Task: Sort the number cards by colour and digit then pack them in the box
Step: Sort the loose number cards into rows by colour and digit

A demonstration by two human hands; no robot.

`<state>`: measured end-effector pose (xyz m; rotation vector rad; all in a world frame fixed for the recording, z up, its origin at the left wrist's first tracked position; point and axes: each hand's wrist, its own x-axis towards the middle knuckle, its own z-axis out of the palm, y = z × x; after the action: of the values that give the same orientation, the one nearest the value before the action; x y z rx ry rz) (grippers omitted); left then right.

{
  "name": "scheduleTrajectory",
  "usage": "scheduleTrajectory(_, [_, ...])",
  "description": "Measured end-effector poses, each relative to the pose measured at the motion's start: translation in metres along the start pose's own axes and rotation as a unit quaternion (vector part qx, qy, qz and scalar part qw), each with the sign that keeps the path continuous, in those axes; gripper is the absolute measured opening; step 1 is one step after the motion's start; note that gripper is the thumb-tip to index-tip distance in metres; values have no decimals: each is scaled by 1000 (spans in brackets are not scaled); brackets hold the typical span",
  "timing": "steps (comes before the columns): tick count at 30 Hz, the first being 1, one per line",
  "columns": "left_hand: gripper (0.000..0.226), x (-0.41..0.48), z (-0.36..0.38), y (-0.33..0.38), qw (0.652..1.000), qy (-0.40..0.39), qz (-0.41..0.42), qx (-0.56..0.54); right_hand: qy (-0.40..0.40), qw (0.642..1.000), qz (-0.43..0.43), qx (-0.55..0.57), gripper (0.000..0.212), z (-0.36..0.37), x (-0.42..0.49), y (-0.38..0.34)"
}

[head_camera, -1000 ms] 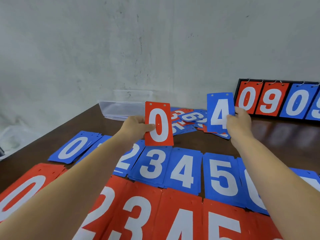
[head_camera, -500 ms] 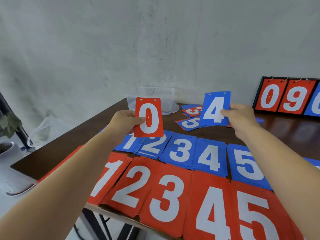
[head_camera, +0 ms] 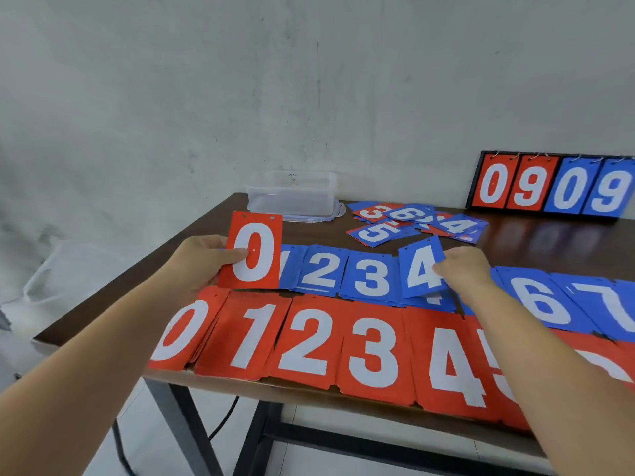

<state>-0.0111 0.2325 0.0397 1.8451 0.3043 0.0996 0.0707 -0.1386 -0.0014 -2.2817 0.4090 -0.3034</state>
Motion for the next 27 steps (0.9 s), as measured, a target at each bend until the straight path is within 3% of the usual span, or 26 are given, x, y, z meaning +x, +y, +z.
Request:
scheduleTrajectory(3, [34, -11, -18, -10, 1000, -1, -13, 12, 39, 993, -11, -110, 33, 7, -15, 1])
scheduleTrajectory(5, [34, -18, -32, -16, 1000, 1, -18, 25, 46, 986, -9, -162, 10, 12, -25, -4])
scheduleTrajectory(6, [33, -20, -38, -19, 999, 1, -18, 31, 46, 983, -6, -178, 8, 14, -28, -5])
scheduleTrajectory(8, [29, -24, -48, -25, 999, 0, -18, 39, 48, 980, 7, -195, 28, 17, -34, -7])
scheduleTrajectory(10, [26, -26, -56, -30, 999, 1, -20, 49, 57, 980, 1, -190, 34, 18, -38, -7])
scheduleTrajectory(21, [40, -38, -79, -55, 988, 12, -8, 156, 85, 987, -81, -110, 36, 21, -67, -20])
scheduleTrajectory(27, [42, -41, -77, -72, 939, 50, 51, 336, 98, 983, -112, -108, 35, 23, -84, -32])
